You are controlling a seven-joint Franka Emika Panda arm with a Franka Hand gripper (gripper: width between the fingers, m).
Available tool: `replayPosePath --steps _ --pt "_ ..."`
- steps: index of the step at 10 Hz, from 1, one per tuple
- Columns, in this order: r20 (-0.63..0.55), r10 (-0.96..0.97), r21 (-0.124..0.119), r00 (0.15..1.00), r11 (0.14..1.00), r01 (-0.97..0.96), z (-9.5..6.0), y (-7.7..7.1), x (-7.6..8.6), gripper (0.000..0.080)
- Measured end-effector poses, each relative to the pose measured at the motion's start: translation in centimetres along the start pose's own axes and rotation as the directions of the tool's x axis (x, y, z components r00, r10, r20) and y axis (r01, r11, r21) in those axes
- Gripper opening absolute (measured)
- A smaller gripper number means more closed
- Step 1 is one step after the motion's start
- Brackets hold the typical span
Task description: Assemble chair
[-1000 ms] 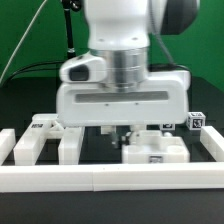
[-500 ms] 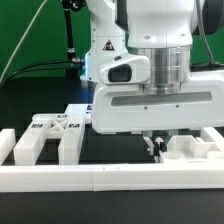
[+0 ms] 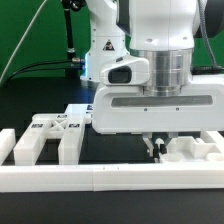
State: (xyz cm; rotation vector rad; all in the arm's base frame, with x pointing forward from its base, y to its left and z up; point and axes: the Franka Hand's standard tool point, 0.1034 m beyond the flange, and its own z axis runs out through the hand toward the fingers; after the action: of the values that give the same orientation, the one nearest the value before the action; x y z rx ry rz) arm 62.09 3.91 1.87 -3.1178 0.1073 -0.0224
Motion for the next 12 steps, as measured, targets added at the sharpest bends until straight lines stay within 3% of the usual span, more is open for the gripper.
replayPosePath --steps 1,3,4,5,6,11,12 --pt "0.0 0.0 0.0 1.0 1.0 0.0 0.0 0.0 0.0 0.0105" --pt "0.0 0.0 0.0 1.0 1.0 0.0 0.0 0.0 0.0 0.0379" --pt "0.0 0.0 0.0 1.0 1.0 0.0 0.0 0.0 0.0 0.0379" --pt "0.0 0.0 0.0 1.0 1.0 0.0 0.0 0.0 0.0 0.0558" --pt "0.0 0.0 0.0 1.0 1.0 0.0 0.0 0.0 0.0 0.0621" --pt "-0.002 -0.006 0.001 1.0 1.0 0.006 -0.2 0.1 0.1 0.0649" --pt "-0.003 -0.034 0.005 0.999 0.999 0.034 -1.5 1.1 -0.1 0.0649"
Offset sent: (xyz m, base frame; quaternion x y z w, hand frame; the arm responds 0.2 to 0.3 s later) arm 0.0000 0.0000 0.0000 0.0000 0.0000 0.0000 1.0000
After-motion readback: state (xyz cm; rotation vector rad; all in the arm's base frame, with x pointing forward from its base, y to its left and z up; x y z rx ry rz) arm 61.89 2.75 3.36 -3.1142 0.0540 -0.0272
